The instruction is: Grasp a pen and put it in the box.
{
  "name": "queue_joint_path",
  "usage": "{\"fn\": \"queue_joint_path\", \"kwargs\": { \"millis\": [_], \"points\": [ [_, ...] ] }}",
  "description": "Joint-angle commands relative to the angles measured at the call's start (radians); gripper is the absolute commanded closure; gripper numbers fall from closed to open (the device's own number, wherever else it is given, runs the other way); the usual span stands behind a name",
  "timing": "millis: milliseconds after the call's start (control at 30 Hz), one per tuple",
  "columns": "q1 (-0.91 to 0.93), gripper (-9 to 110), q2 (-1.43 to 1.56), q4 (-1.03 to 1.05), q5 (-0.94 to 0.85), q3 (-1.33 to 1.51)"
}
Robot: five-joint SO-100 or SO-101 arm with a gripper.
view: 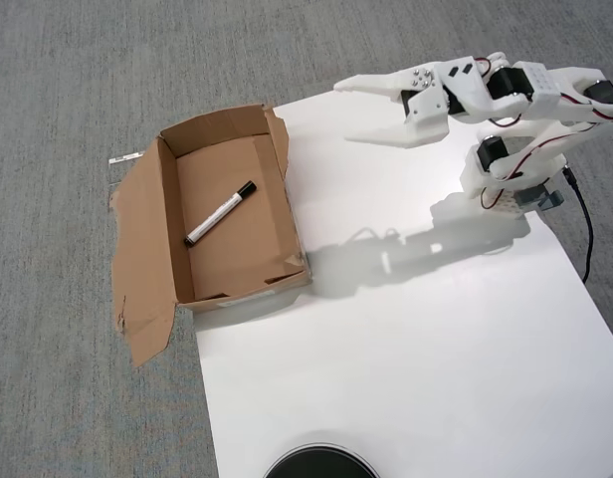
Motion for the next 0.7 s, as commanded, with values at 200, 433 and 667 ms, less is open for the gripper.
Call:
{"fn": "queue_joint_path", "kwargs": {
  "millis": [200,433,667],
  "points": [
    [-0.005,78,0.600,-0.005,-0.007,0.533],
    [-0.005,78,0.606,-0.012,-0.004,0.587],
    [-0.005,78,0.606,-0.003,0.010,0.633]
  ]
}}
